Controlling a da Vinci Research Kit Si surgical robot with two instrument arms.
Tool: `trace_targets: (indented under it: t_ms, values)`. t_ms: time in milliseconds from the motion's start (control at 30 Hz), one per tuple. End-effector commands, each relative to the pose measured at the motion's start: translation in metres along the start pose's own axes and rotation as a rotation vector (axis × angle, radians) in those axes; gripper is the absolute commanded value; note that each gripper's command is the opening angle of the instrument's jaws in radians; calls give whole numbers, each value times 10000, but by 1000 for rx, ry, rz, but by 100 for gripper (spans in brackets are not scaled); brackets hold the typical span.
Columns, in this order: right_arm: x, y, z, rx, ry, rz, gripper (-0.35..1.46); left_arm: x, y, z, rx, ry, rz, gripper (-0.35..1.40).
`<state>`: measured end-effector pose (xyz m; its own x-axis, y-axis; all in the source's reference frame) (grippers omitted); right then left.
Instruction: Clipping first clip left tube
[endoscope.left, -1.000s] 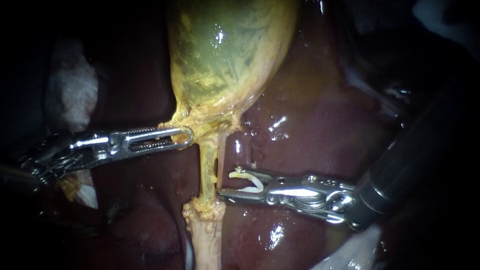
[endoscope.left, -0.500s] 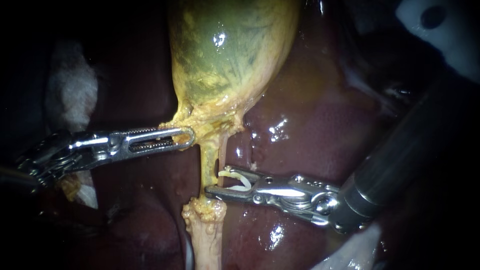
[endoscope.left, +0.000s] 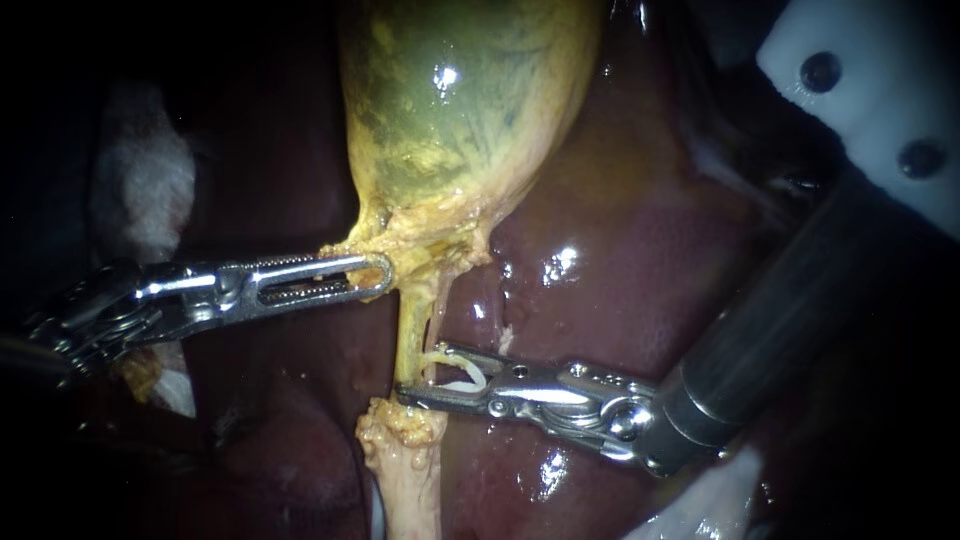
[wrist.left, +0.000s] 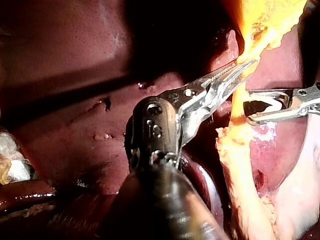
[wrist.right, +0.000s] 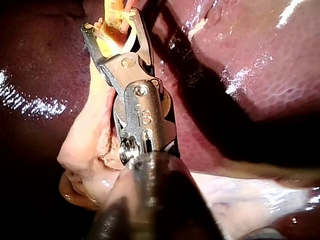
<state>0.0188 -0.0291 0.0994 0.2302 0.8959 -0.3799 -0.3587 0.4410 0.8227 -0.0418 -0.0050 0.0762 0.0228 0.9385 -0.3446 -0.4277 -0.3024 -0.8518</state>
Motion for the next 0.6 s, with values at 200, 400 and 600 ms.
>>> trace_targets:
  t_ms: [200, 400, 600]
  values:
    - [2, 0, 9, -5, 3, 1, 55, 1, 6, 1, -4, -2, -2, -35]
    - [3, -1, 17, -8, 6, 1, 55, 3, 9, 1, -4, -2, -4, -35]
    - [2, -1, 16, -8, 5, 1, 55, 3, 7, 1, -6, -3, -3, -35]
